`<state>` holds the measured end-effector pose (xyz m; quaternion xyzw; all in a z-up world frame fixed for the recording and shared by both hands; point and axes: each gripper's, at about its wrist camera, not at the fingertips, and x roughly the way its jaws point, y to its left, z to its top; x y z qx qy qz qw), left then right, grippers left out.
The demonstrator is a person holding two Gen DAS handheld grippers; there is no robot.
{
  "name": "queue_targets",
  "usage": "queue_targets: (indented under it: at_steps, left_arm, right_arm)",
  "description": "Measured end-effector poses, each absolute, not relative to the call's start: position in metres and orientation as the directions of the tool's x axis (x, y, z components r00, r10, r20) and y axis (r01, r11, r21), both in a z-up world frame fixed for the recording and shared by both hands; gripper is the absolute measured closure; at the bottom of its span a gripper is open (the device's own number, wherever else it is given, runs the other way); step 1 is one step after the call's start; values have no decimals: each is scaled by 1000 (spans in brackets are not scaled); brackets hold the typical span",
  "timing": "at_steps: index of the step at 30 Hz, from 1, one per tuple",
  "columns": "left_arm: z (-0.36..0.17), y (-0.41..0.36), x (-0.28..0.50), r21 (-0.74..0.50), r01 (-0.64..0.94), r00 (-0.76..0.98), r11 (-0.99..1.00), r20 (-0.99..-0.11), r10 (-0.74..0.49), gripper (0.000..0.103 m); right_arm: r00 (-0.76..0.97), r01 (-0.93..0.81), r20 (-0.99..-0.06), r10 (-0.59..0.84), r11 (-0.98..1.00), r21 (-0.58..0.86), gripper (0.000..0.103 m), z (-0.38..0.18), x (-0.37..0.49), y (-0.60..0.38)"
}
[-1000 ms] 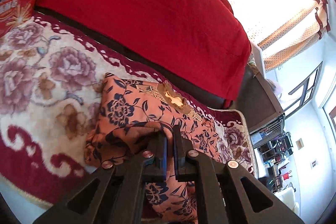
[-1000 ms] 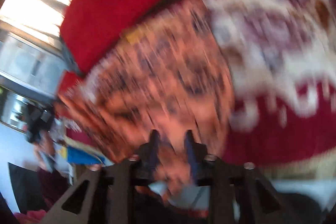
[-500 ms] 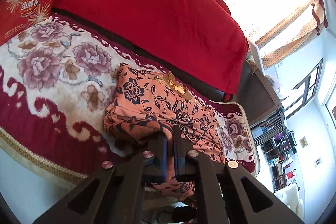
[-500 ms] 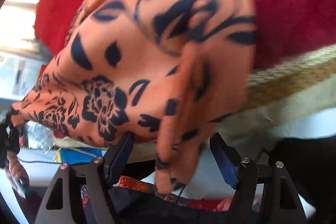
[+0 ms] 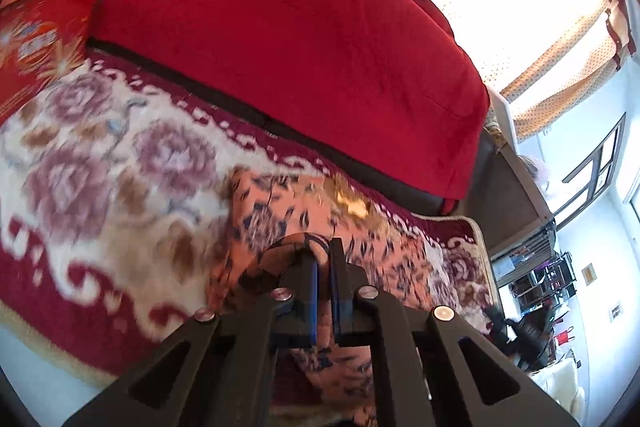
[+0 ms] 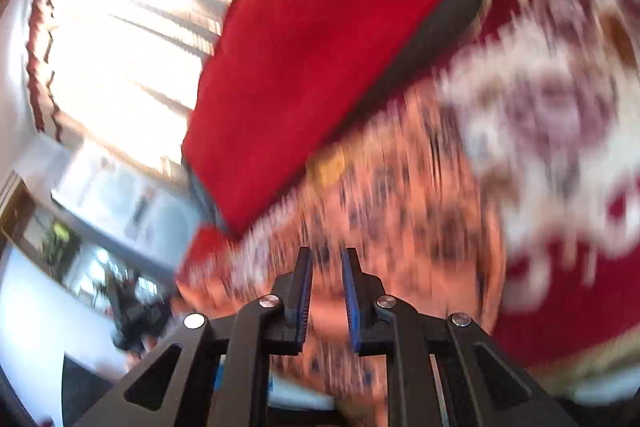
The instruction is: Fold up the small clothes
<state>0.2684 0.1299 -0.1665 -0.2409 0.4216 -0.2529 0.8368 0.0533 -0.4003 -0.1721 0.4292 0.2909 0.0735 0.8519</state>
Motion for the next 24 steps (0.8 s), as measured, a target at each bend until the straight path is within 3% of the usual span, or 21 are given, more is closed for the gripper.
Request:
queue_targets:
  at_steps: [3,7,10,11,12,13,14,17,22,24]
  left_arm:
    - [-171,110,302,-601,209,495,771,-615,-613,98]
    - [-176,91,307,-583,243,493,775,-614,-616,98]
    - [-177,96,294,-579,243,509,778,-607,-610,98]
    - [-177,100,289,-585,238,513,775,-602,-612,98]
    - [-176,105,283,-593,232,516,771,-597,-614,98]
    - [-175,111,277,-603,225,519,765,-590,-618,98]
    - [-173,116,269,-609,223,524,761,-584,-621,98]
    - [-166,123,250,-605,231,533,762,-577,-620,98]
    - [-157,130,219,-606,242,533,758,-569,-626,98]
    - [-154,134,208,-611,243,534,753,-564,-630,98]
  right_arm:
    - [849,158,-417,325,596,787,87,-159,105,-436]
    - [739,204,-548,392,645,736,83,-175,137,-421]
    - [611,224,-642,463,676,702,80,-197,100,-407]
    - [567,235,-676,471,693,681,76,-208,86,-397]
    - [532,243,-703,472,710,661,55,-217,70,-386]
    - [506,254,-726,466,724,642,27,-227,58,-378]
    - [485,270,-741,464,727,632,22,-241,42,-368]
    - [453,317,-733,508,677,664,21,-273,0,-351]
    - [416,371,-792,447,712,596,21,-327,-17,-328]
    - [469,368,-754,460,674,640,21,-345,-12,-319]
